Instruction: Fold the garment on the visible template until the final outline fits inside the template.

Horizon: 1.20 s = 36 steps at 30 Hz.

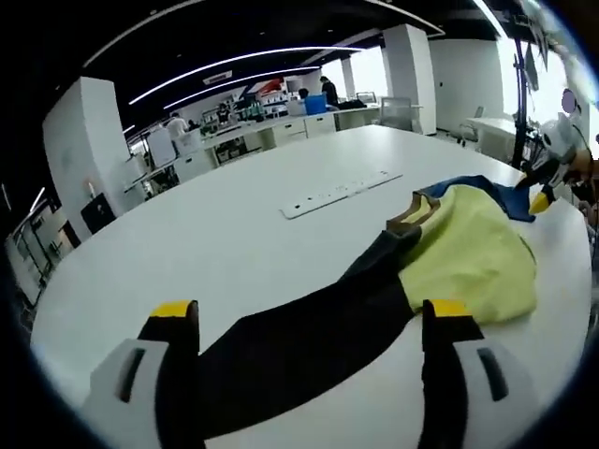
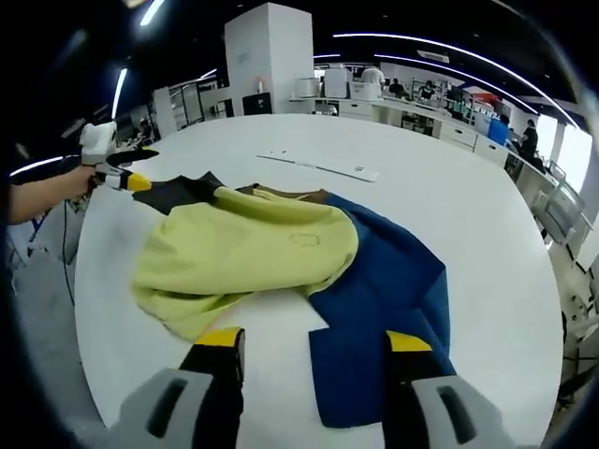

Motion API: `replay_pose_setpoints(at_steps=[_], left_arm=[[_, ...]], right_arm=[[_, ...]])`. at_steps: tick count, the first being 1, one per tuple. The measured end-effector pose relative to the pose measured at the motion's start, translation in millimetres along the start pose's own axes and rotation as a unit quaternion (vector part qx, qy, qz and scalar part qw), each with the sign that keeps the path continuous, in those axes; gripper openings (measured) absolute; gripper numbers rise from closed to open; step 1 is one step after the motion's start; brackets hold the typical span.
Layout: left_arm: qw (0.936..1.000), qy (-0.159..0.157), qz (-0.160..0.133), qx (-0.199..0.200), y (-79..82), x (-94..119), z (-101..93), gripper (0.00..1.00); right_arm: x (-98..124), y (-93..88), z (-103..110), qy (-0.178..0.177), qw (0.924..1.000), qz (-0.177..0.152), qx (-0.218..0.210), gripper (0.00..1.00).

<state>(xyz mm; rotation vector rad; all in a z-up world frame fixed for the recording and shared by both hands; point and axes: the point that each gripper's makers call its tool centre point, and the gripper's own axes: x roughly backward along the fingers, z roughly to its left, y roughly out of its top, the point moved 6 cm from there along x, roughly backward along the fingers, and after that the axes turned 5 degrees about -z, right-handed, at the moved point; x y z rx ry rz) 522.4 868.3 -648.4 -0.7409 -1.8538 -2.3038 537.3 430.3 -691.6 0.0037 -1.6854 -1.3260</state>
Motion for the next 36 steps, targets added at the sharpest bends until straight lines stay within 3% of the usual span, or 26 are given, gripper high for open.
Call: replay_pose_setpoints(at_steps=[2,8,20,32,36], left_arm=[[0.9999,-0.009,-0.013,0.005,4.2,6,-5.2,0.99],[0.9997,-0.023,-0.001,0.005,5.0,20,-16.3,0.99],[0.9994,-0.031,-0.015,-0.001,8.5,52,-34.5,0.99],[0.9985,-0.052,-0.019,-0.004,2.1,72,-57.4,0.96],[0.9983,-0.058,-0.007,-0.009,-3.9,77,-59.5,0.95]], right_arm=[[1,-2.2,2,0.007,1.0,0.006,0.0,0.52],[4,-13.8,3,0.012,0.9997,0.022,0.009,0.45],[8,-37.7,-4,0.003,0.9982,0.058,0.016,0.28],[10,-47.4,-7,-0.007,0.9963,0.085,0.011,0.15],[9,-48.8,-10,-0.014,0.9958,0.089,0.015,0.09]])
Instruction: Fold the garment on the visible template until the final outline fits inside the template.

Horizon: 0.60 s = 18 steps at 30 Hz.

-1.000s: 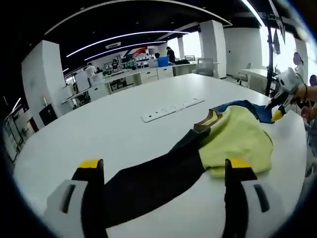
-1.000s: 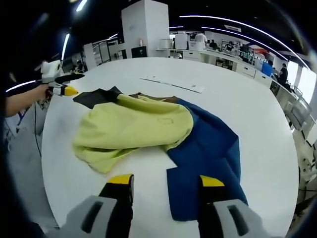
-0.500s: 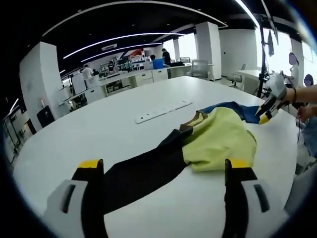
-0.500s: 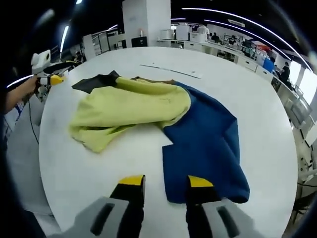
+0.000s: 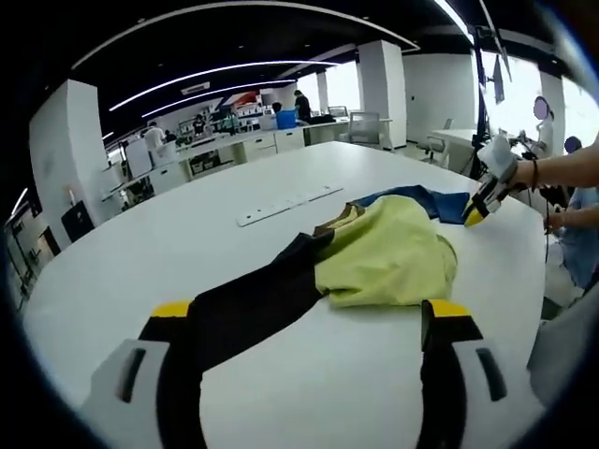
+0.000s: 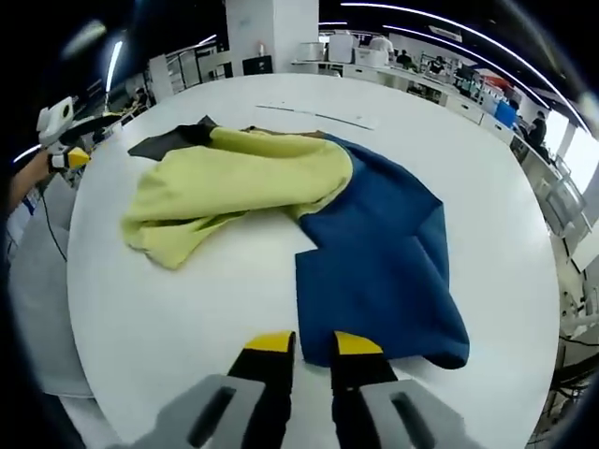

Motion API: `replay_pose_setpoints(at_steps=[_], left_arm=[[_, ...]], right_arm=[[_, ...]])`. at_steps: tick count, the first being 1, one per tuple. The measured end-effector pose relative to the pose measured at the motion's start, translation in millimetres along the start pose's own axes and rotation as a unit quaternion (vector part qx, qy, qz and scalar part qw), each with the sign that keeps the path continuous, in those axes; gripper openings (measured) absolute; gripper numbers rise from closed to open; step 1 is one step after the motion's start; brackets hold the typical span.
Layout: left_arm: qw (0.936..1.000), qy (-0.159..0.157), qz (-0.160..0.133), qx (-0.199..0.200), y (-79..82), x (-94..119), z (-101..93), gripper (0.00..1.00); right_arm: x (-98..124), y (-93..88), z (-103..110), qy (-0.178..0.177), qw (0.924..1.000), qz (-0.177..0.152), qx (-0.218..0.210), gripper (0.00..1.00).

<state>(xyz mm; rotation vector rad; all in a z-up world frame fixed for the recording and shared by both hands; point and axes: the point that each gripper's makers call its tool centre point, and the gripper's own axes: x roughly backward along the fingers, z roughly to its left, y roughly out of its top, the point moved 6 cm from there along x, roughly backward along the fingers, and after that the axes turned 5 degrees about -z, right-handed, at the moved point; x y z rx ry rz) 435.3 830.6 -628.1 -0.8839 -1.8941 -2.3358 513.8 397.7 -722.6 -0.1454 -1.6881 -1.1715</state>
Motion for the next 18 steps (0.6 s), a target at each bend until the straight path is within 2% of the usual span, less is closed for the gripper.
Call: replay_pose_setpoints(at_steps=[3,6,7,8,12,18], left_arm=[[1.0,-0.003,-0.002,-0.006,-2.1,4,-0.3,0.93],[0.9999,0.001,0.001,-0.011,-5.1,6,0.6,0.9],[0.9999,0.002,0.004,-0.011,-5.9,6,0.7,0.9],[0.9999,0.0,0.003,-0.01,-6.4,7,0.0,0.89],[0.9998,0.007,0.004,-0.019,-8.2,9,-1.3,0.88],[0.9996,0.007,0.008,-0.027,-11.2,11,-4.5,0.88]], right_arm=[[0,0.4,-2,-0.002,1.0,-0.001,-0.004,0.07],[0,0.7,-5,-0.01,0.9999,0.001,-0.003,0.01],[0,1.5,-5,-0.009,0.9998,-0.002,-0.018,0.0],[1,3.7,-4,-0.006,0.9995,-0.011,-0.031,0.0],[10,11.8,-7,-0.01,0.9987,-0.031,-0.039,0.0],[29,29.0,-25,-0.052,0.9943,-0.075,-0.055,0.0]])
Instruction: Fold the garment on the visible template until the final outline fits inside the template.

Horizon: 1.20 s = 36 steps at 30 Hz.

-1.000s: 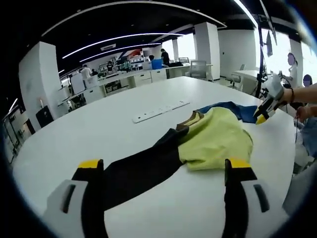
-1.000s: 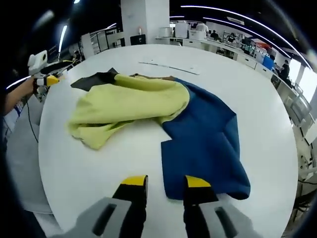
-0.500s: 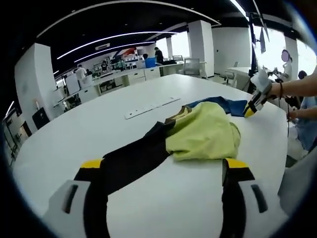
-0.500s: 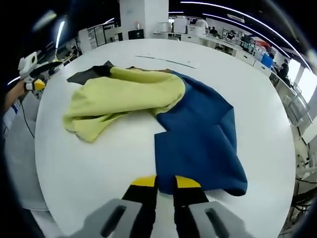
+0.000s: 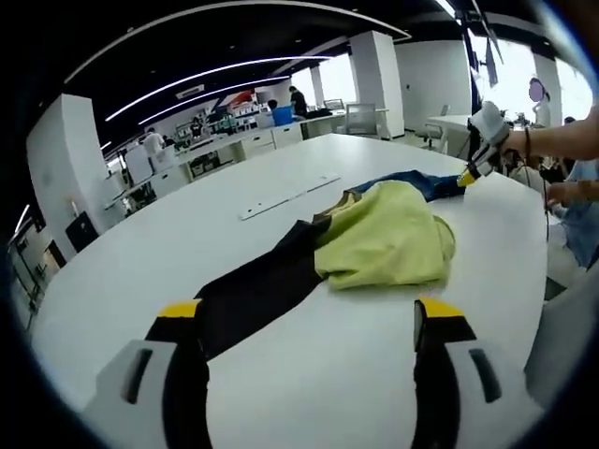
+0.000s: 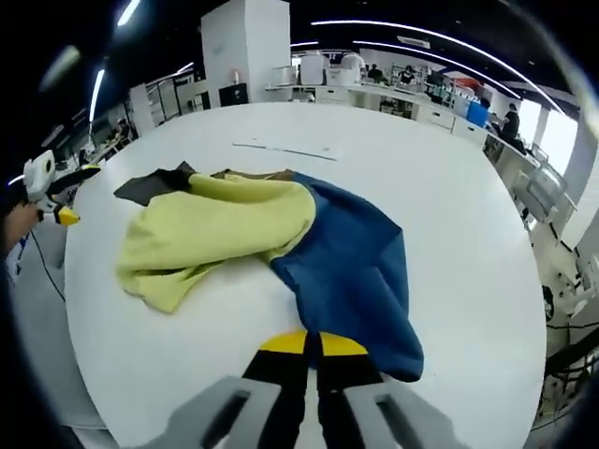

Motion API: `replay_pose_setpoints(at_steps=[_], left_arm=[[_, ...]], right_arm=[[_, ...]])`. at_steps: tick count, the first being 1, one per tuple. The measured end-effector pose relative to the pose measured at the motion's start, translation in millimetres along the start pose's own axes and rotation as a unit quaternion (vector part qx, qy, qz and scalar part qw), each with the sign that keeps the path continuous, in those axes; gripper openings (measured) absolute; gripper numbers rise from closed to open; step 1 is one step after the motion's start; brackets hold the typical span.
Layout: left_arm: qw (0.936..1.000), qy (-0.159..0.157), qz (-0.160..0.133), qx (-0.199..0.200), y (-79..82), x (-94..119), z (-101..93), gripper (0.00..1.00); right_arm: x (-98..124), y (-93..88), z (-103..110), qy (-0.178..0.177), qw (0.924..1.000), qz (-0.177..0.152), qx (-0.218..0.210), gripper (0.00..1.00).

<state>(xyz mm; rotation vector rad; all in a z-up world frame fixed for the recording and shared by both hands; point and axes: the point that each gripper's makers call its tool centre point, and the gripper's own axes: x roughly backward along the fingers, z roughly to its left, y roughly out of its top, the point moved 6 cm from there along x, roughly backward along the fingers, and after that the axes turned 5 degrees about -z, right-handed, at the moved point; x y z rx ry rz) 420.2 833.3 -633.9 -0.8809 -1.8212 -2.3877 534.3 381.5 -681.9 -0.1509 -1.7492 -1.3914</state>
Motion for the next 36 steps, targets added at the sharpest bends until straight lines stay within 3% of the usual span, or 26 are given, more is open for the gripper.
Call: replay_pose_setpoints(at_steps=[5,13,16,25,36], left_arm=[[1.0,0.001,0.002,0.005,-2.0,1,-1.4,0.89],[0.9991,0.008,0.0,0.042,-4.1,2,-1.4,0.88],[0.999,0.008,-0.003,0.045,-3.1,2,-2.8,0.88],[0.9993,0.001,0.0,0.037,-2.6,1,-9.8,0.88],[0.9992,-0.002,0.002,0.04,-1.9,4,-14.0,0.88]], right_arm=[[17,10.7,-27,-0.055,0.998,-0.024,-0.017,0.0],[39,7.1,-56,-0.109,0.9918,-0.029,-0.06,0.0],[47,0.8,-75,-0.148,0.9857,-0.027,-0.076,0.0],[62,-21.6,-104,-0.195,0.9767,-0.002,-0.09,0.0],[69,-63.7,-115,-0.214,0.9692,0.047,-0.112,0.0]])
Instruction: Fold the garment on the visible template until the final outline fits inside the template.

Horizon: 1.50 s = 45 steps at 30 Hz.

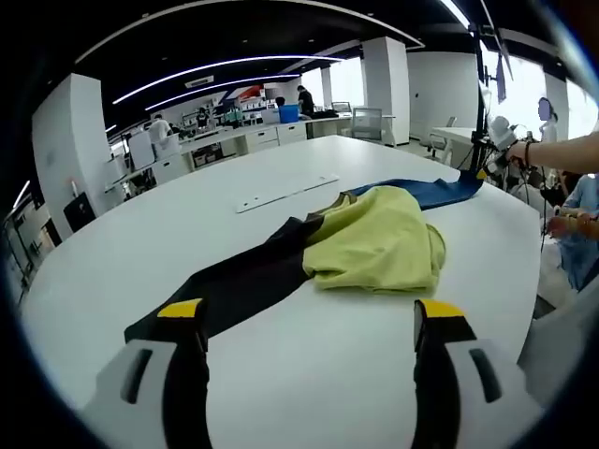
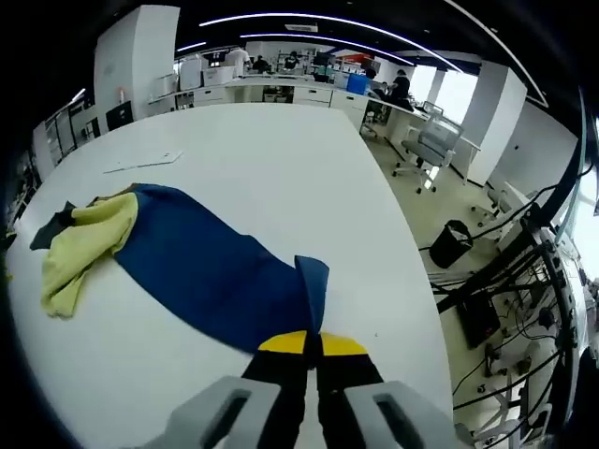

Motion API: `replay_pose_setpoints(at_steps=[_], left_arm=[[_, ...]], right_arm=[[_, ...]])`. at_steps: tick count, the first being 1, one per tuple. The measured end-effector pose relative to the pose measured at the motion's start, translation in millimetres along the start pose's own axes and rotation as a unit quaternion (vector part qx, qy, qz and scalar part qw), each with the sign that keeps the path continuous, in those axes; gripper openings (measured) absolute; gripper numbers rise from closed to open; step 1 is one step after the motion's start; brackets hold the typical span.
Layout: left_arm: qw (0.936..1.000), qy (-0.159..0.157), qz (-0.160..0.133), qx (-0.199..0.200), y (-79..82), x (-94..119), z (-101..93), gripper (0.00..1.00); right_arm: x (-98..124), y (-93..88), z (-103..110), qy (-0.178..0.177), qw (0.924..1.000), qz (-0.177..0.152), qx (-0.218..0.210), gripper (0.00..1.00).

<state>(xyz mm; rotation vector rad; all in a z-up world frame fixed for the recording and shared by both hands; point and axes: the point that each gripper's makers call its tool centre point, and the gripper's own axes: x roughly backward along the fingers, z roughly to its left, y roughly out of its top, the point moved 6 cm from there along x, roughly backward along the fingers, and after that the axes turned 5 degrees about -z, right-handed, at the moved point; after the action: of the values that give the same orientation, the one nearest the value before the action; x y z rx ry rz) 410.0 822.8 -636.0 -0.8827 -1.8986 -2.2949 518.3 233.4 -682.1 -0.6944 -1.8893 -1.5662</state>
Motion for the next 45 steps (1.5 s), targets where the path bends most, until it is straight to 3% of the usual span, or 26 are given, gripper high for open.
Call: replay_pose_setpoints(at_steps=[18,21,23,26,30,32,38,45], left_arm=[[1.0,0.001,0.001,-0.004,0.3,7,-2.4,0.89],[1.0,-0.001,0.0,-0.004,0.6,7,-3.3,0.91],[1.0,-0.002,-0.001,-0.005,0.9,7,-3.7,0.93],[1.0,-0.003,-0.005,-0.004,2.2,7,-4.2,0.96],[0.9999,-0.005,-0.01,-0.003,4.5,7,-5.4,0.99],[0.9999,-0.005,-0.01,-0.005,5.2,7,-5.9,0.99],[0.9999,-0.01,-0.012,-0.005,7.1,10,-9.4,0.99],[0.9997,-0.013,-0.019,0.006,9.7,14,-11.1,0.99]], right_arm=[[1,-27.6,-11,-0.018,0.9988,0.042,-0.016,0.01],[2,-24.3,-8,-0.014,0.9993,0.028,-0.021,0.21],[4,-19.8,-1,-0.003,0.9996,0.019,-0.018,0.32],[6,-9.9,11,0.013,0.9995,0.005,0.03,0.43],[8,2.5,39,0.063,0.997,-0.025,0.036,0.62],[12,8.6,55,0.089,0.9942,-0.035,0.05,0.66],[20,25.6,101,0.151,0.9803,-0.07,0.106,0.86],[30,33.4,151,0.228,0.9619,-0.077,0.131,0.92]])
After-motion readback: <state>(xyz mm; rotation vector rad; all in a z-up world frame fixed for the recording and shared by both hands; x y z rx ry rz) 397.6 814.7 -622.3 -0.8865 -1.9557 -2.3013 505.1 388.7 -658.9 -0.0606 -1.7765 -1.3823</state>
